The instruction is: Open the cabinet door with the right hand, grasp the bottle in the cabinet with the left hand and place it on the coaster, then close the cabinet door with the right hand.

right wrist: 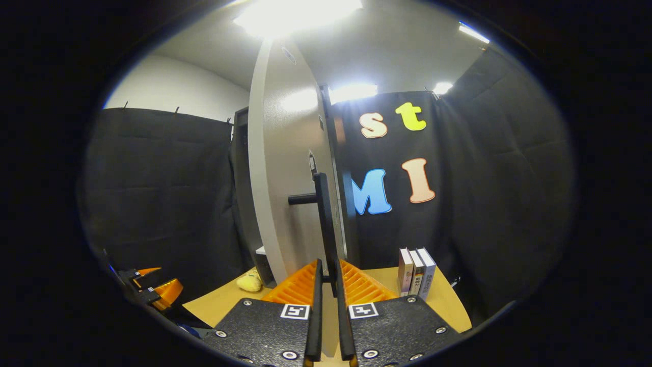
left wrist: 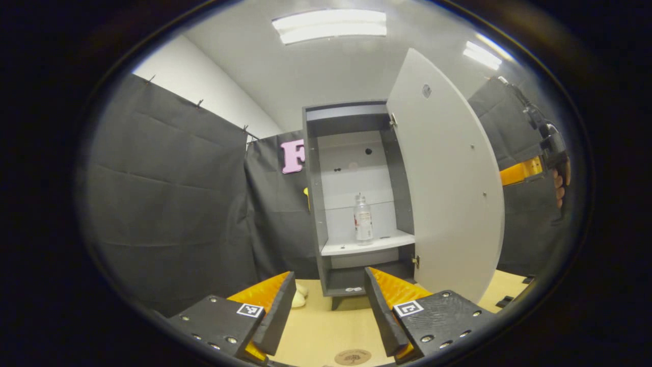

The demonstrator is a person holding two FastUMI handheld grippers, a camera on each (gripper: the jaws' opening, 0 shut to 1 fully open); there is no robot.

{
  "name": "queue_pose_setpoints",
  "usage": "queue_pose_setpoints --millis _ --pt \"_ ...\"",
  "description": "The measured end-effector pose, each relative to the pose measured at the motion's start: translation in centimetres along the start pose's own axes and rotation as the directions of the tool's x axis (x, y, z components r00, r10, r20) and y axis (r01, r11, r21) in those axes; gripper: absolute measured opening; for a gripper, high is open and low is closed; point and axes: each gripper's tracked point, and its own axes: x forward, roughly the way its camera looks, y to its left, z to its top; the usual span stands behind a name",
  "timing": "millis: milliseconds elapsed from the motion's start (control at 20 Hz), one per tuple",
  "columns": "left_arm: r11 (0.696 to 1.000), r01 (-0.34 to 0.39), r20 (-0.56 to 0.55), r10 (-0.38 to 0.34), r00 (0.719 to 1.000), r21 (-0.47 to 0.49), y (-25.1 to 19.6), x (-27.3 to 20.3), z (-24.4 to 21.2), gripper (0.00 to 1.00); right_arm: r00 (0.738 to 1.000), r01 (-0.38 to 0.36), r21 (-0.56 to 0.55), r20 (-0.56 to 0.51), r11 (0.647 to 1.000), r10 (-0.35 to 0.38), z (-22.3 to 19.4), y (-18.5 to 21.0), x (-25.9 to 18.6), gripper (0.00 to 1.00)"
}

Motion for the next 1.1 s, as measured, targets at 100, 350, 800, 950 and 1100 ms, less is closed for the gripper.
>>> queue_pose_setpoints --millis 100,350,800,950,1100 --pt "1.0 0.012 0.005 -0.012 1.0 0.0 -0.1 0.4 0.2 0.77 1.0 0.014 -0.013 0.015 1.0 -0.014 0.1 -0.6 -0.7 0.23" --pt "0.999 0.033 0.017 -0.033 0.999 -0.008 -0.3 2.0 0.6 0.77 0.983 0.164 -0.087 0.099 0.983 -0.155 0.7 -4.5 -1.8 0.97" --pt "0.986 0.137 0.04 -0.133 0.99 -0.096 -2.9 5.1 1.4 0.81 0.932 0.349 -0.03 0.114 0.937 -0.344 -0.2 -8.0 -4.2 0.96" --pt "0.977 0.18 0.037 -0.177 0.984 -0.113 -3.9 6.3 1.3 0.77 0.902 0.42 -0.009 0.114 0.908 -0.416 -0.3 -9.2 -4.8 0.93" --pt "0.967 0.219 0.037 -0.216 0.976 -0.126 -4.8 7.1 1.4 0.81 0.87 0.484 0.007 0.106 0.875 -0.482 -0.7 -10.4 -5.1 0.96"
